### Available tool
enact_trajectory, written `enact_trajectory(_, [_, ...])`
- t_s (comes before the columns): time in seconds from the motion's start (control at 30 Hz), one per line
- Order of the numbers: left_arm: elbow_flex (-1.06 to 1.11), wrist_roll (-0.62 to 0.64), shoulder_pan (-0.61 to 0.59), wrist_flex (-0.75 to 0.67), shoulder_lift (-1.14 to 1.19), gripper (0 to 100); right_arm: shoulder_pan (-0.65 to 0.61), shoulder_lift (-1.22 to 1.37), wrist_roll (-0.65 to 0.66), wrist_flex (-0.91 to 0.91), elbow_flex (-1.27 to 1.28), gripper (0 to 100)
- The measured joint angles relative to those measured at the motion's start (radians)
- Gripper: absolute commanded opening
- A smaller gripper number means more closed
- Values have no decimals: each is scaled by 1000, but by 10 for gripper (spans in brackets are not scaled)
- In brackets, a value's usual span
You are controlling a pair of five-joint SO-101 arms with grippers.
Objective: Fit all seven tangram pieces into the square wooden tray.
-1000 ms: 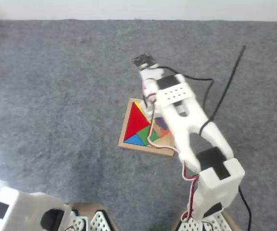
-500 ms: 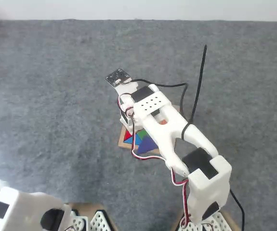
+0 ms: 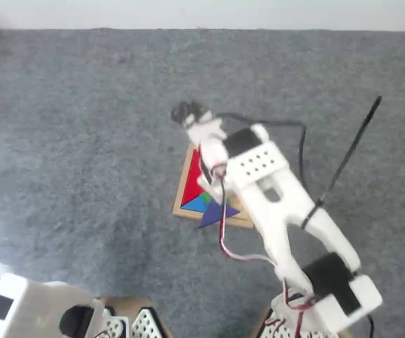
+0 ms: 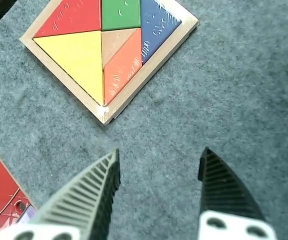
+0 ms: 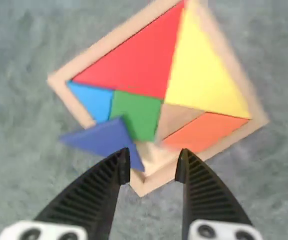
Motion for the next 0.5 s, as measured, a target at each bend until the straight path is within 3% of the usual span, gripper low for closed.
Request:
enact_trajectory(0.2, [0, 0, 0, 0, 0, 250, 14, -20, 48, -60, 242, 151])
enact_trajectory(0.5, [0, 0, 0, 0, 0, 250, 18, -25, 61, -143, 321, 151])
